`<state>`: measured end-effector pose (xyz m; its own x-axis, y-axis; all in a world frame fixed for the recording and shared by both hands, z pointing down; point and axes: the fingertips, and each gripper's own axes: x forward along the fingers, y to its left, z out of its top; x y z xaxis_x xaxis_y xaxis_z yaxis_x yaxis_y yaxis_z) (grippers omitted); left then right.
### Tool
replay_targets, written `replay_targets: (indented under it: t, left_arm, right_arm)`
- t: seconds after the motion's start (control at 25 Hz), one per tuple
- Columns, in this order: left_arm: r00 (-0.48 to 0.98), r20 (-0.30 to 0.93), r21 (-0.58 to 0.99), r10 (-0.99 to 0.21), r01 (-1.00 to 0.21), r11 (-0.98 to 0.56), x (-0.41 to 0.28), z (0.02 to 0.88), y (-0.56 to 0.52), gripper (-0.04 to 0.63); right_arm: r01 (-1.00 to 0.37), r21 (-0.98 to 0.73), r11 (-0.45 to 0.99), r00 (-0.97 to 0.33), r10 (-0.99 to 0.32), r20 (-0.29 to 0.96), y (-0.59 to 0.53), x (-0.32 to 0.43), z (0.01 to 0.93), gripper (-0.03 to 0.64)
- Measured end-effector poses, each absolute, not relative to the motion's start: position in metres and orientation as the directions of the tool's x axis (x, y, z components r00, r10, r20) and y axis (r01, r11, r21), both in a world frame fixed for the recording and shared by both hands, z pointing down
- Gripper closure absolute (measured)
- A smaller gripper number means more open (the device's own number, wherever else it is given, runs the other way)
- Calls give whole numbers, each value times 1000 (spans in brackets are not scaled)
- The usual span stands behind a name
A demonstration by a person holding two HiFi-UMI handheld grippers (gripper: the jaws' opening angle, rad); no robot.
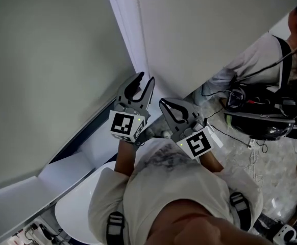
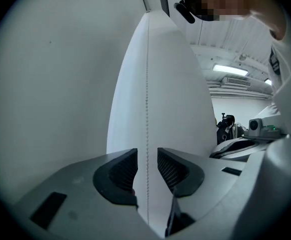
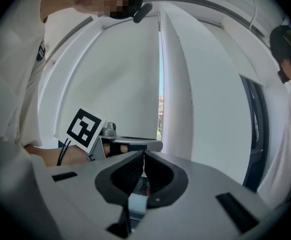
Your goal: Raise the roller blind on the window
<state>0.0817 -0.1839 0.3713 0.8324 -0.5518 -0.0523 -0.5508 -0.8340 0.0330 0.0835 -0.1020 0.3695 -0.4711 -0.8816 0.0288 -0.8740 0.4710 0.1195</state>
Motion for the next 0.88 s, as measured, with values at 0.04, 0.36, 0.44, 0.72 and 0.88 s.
replay_targets:
  t: [0.04,0.36,0.44,0.72,0.88]
  left_arm:
    - [834,-53,31,-549,-548,-836,83,370,-186,483]
    - [848,-76,51,-525,-523,-851,79,367,-190,485]
    - [854,-74,52,-515,-513,-857,92,369,-192,486]
    - [851,-71,60,-520,-516,-854,105,369,-204,581]
    - [854,-59,57,-517,-514,-856,97,381,-198,588]
  right_arm:
    - [-875,119,469,-470,-882,25,-102,83,367,555]
    - [-880,125,459,-459,-888,32,-97,72,368,554]
    - [-881,121,458,-457,-889,34,-100,83,370,555]
    - [-882,117,456,-454,-890,41,-108,98,368,554]
    - [-883,108,458,-457,-889,36,-107,95,375,555]
